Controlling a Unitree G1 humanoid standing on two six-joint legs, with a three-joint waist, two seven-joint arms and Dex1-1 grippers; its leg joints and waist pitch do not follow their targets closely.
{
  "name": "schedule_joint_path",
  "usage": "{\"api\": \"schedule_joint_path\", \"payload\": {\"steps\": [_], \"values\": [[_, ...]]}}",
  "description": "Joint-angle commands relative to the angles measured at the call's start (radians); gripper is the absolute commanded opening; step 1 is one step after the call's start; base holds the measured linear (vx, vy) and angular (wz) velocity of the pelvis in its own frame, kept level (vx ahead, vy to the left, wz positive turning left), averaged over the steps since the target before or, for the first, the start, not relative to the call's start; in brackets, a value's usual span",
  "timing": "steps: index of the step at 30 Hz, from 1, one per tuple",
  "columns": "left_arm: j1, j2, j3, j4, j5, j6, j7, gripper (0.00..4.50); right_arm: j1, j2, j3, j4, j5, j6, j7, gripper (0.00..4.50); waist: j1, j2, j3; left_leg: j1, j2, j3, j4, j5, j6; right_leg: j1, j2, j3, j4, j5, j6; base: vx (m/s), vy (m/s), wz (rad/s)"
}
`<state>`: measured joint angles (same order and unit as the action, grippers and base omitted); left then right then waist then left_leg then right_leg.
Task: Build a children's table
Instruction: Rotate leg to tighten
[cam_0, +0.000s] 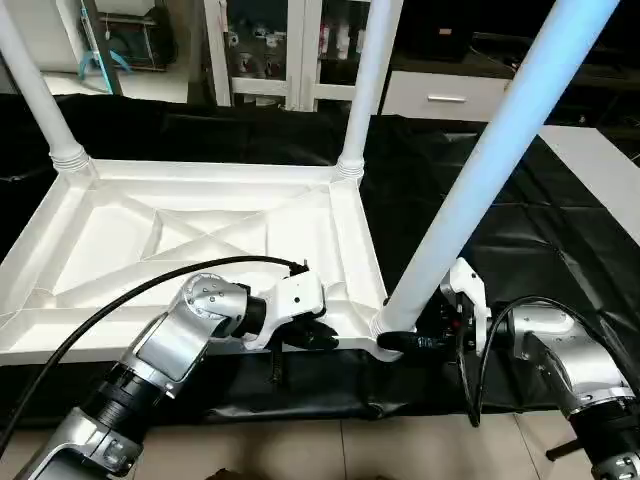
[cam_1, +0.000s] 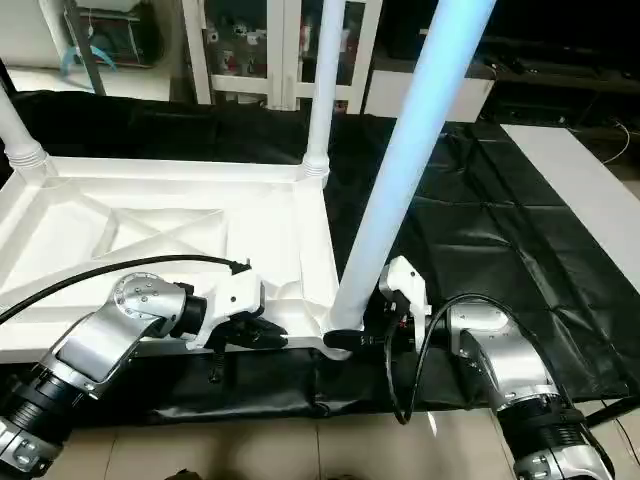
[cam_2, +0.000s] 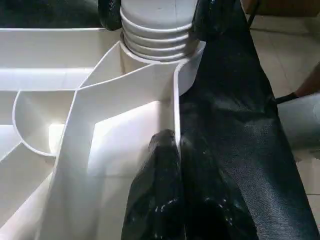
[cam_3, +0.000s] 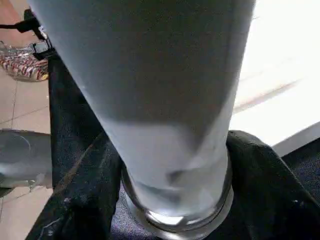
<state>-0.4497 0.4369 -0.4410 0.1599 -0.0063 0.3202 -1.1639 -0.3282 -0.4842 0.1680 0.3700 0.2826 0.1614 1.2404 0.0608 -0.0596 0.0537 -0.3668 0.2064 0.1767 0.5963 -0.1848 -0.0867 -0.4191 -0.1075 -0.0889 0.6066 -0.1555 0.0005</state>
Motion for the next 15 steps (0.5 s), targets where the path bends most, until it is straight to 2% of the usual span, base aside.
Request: {"api": "schedule_joint_path", "payload": {"steps": [1, 11, 12, 13, 15], "values": [[0.009, 0.000, -0.047, 0.010, 0.013, 0.011, -0.023, 0.00, -0.016, -0.008, 0.003, 0.011, -0.005, -0.010, 0.004, 2.76, -0.001, -0.002, -0.063, 0.004, 0.027, -0.003, -0.078, -0.285, 0.033, 0.050, -0.036, 0.045, -0.080, -0.353, -0.177, 0.000, 0.000, 0.00], [0.018, 0.000, -0.053, 0.008, 0.015, 0.019, -0.024, 0.00, -0.015, 0.004, 0.014, 0.040, -0.036, -0.036, 0.001, 2.69, -0.001, -0.002, -0.063, 0.004, 0.027, -0.003, -0.078, -0.281, 0.032, 0.051, -0.036, 0.044, -0.079, -0.343, -0.182, 0.000, 0.000, 0.00], [0.010, -0.020, -0.042, 0.020, 0.018, 0.033, 0.012, 0.00, -0.035, 0.039, 0.003, 0.081, -0.063, -0.027, -0.095, 2.69, -0.002, -0.004, -0.064, 0.004, 0.026, -0.003, -0.077, -0.286, 0.031, 0.051, -0.036, 0.044, -0.079, -0.349, -0.182, 0.000, 0.000, 0.00], [0.010, -0.020, -0.042, 0.020, 0.018, 0.033, 0.012, 0.00, -0.035, 0.039, 0.003, 0.081, -0.063, -0.027, -0.095, 2.69, -0.005, -0.004, -0.062, 0.003, 0.027, -0.003, -0.079, -0.291, 0.028, 0.049, -0.036, 0.044, -0.079, -0.357, -0.182, 0.000, 0.000, 0.00], [-0.005, -0.050, -0.025, 0.045, 0.027, 0.052, 0.065, 0.00, -0.055, 0.082, -0.019, 0.125, -0.084, -0.033, -0.207, 2.68, -0.012, -0.003, -0.058, 0.006, 0.023, -0.007, -0.081, -0.338, 0.005, 0.045, -0.036, 0.041, -0.089, -0.439, -0.154, 0.000, 0.000, 0.00]]}}
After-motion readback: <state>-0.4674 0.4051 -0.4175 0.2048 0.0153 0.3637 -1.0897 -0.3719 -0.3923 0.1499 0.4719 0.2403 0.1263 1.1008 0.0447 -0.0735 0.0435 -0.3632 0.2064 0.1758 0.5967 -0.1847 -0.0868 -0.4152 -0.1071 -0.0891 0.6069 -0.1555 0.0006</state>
